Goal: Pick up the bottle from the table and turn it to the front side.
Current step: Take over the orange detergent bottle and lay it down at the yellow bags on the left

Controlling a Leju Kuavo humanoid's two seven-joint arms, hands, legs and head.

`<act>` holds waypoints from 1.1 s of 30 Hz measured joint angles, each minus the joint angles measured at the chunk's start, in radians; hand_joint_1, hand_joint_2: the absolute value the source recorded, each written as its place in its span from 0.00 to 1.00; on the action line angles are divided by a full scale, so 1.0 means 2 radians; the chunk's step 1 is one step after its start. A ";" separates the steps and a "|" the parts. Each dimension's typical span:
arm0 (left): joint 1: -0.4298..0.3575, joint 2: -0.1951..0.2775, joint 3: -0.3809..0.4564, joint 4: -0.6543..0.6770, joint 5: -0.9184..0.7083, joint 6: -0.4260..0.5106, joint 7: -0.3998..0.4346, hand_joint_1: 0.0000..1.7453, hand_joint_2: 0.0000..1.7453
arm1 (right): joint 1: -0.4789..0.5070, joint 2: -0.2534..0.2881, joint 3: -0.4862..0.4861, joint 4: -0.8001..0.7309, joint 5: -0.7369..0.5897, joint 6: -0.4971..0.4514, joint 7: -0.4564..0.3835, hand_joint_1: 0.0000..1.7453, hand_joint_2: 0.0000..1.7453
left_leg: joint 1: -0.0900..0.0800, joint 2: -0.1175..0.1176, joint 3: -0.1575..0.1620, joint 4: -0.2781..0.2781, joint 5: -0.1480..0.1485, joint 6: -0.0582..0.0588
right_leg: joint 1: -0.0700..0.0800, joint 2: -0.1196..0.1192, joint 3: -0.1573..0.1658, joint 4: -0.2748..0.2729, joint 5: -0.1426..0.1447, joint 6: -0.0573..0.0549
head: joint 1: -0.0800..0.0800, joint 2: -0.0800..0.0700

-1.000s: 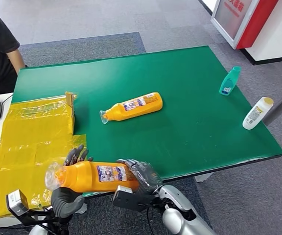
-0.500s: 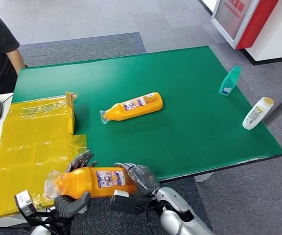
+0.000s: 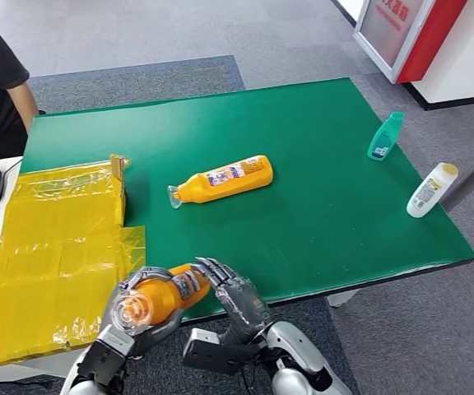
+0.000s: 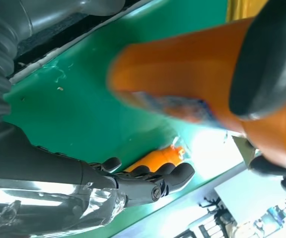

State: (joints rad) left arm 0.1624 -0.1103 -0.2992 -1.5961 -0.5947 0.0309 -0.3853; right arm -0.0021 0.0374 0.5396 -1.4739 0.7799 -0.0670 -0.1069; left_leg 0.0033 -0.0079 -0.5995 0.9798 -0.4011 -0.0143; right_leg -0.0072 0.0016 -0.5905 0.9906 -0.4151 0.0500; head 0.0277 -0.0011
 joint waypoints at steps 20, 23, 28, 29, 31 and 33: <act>0.006 0.050 0.089 -0.093 -0.414 0.177 0.166 1.00 1.00 | 0.080 -0.015 -0.020 -0.067 -0.011 -0.029 -0.004 0.00 1.00 | 0.000 0.000 0.000 0.000 0.000 0.000 | 0.000 0.000 0.000 0.000 -0.001 -0.001 | 0.000 0.000; 0.006 0.056 0.105 -0.085 -0.432 0.162 0.190 1.00 1.00 | 0.114 -0.027 -0.023 -0.083 -0.023 -0.053 -0.006 0.00 1.00 | 0.000 0.000 0.000 0.000 -0.001 0.000 | 0.000 0.000 0.000 0.000 -0.001 -0.001 | 0.000 0.000; 0.008 0.057 0.113 -0.067 -0.453 0.149 0.218 1.00 1.00 | 0.162 -0.040 -0.038 -0.114 -0.049 -0.077 -0.012 0.00 1.00 | 0.000 0.000 0.000 0.000 -0.002 0.000 | 0.000 0.000 0.000 0.000 -0.001 -0.001 | 0.000 0.000; 0.008 0.057 0.114 -0.064 -0.455 0.147 0.220 1.00 1.00 | 0.168 -0.041 -0.042 -0.119 -0.053 -0.077 -0.013 0.00 1.00 | 0.000 0.000 0.000 0.000 -0.002 0.000 | 0.000 0.000 0.000 0.000 -0.001 -0.001 | 0.000 0.000; 0.008 0.056 0.114 -0.060 -0.456 0.144 0.223 1.00 1.00 | 0.176 -0.042 -0.048 -0.125 -0.057 -0.077 -0.015 0.00 1.00 | 0.000 0.000 0.000 0.000 -0.002 -0.001 | 0.000 0.000 -0.001 0.000 -0.001 -0.001 | 0.000 0.000; 0.008 0.056 0.114 -0.057 -0.457 0.142 0.224 1.00 1.00 | 0.180 -0.043 -0.054 -0.129 -0.058 -0.075 -0.016 0.00 1.00 | 0.000 0.000 0.000 0.000 -0.002 -0.001 | 0.000 0.000 -0.001 0.000 -0.001 -0.001 | 0.000 0.000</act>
State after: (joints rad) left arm 0.1784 0.0010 -0.0721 -1.7104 -1.5080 0.3159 0.0626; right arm 0.3585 -0.0480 0.4324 -1.7327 0.6632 -0.2173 -0.1397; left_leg 0.0035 -0.0077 -0.5998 0.9798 -0.4045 -0.0155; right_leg -0.0071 0.0017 -0.5916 0.9906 -0.4179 0.0487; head 0.0276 -0.0011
